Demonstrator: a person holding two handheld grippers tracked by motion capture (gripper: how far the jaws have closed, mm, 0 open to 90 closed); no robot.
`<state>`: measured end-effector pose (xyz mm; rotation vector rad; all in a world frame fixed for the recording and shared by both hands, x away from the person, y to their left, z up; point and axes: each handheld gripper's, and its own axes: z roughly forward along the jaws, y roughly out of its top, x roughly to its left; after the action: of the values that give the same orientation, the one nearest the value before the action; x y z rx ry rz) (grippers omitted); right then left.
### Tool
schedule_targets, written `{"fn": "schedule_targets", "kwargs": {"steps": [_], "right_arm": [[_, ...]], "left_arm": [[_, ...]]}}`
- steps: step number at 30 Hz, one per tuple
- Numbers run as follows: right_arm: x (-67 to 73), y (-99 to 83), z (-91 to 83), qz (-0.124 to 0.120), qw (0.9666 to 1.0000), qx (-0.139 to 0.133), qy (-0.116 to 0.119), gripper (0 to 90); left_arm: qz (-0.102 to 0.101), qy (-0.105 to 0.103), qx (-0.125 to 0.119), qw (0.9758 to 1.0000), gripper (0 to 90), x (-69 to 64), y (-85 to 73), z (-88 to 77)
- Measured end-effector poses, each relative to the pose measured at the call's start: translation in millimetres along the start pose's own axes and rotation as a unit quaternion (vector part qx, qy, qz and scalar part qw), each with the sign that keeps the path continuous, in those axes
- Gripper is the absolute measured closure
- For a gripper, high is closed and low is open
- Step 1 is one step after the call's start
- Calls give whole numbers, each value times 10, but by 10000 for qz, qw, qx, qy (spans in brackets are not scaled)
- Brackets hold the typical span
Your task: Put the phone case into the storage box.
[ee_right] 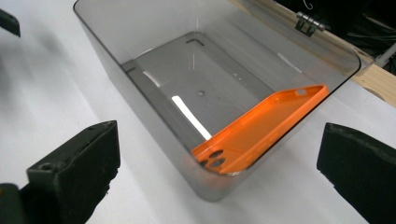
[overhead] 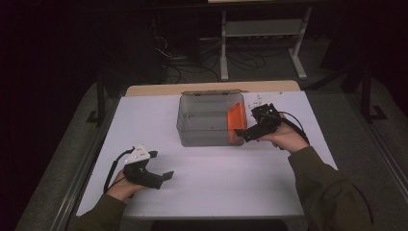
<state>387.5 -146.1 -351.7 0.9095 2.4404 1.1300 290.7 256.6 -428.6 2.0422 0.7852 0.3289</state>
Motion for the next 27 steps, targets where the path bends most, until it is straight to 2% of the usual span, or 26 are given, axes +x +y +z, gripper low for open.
{"fn": "schedule_targets", "kwargs": {"steps": [12,21,27], "right_arm": [[113,-249,-53,66,9997,-230,-38,0],[182,-458,-29,170,9995,-249,-99,0],[253,-620,-57,228,9986,-413,-227,0]], "left_arm": [[2,-54,-55,10000,0,5,17,9],[75,-76,-51,9999,0,-8,20,16],[132,-100,-47,9999,0,-10,16,11]]}}
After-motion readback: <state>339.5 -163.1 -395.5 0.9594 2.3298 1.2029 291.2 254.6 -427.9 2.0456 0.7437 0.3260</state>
